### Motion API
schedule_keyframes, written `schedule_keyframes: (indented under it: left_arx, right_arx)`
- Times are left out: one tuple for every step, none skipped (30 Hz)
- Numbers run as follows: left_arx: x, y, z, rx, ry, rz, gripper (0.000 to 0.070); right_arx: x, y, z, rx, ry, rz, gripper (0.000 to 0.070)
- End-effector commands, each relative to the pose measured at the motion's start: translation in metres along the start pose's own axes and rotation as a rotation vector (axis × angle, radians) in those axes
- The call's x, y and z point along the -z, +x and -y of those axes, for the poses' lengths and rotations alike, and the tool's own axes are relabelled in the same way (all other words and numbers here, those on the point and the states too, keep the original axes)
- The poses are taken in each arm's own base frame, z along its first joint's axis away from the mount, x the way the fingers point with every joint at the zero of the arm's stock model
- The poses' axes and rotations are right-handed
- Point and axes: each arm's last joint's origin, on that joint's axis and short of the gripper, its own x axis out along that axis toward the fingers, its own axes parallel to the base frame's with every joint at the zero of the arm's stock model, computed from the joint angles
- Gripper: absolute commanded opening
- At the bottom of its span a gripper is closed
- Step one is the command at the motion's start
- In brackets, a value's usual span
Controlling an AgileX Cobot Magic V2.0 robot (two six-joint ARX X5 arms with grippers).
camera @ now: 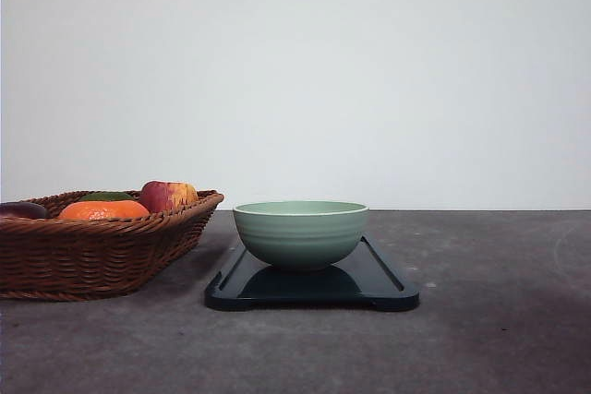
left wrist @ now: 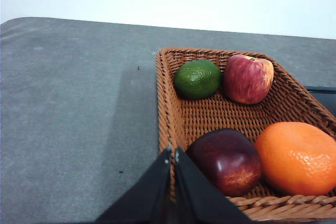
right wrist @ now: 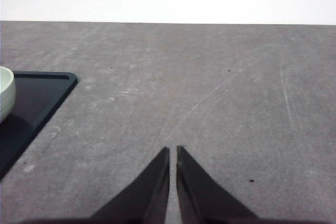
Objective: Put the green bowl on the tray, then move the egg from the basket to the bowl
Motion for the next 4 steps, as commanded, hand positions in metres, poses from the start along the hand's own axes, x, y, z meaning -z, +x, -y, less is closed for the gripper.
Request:
schedule_keyframes:
  left_arx:
    - [0.0065,0.0017,-0.0006,-0.001,-0.002,-0.022,0.0000]
    - [0.0065,0.0017,-0.0006,-0.001,-0.002,-0.022,0.0000]
    - [0.0065,0.0017,-0.0006,-0.001,-0.002,-0.022,0.0000]
    - [0.0065,0.0017,-0.0006,-0.001,-0.002,-0.022,0.0000]
  right_arx:
    - [0.0004,0.0004,0.0001,0.001,0.011,0.006,0.0016]
    - [0.0004,0.0004,0.0001,0.001,0.010,0.006,0.0016]
    - [0.0004,0.0004,0.0001,0.001,0.011,0.006,0.0016]
    - [0.0004,0.0004,0.0001,0.001,0.010,0.006,0.0016]
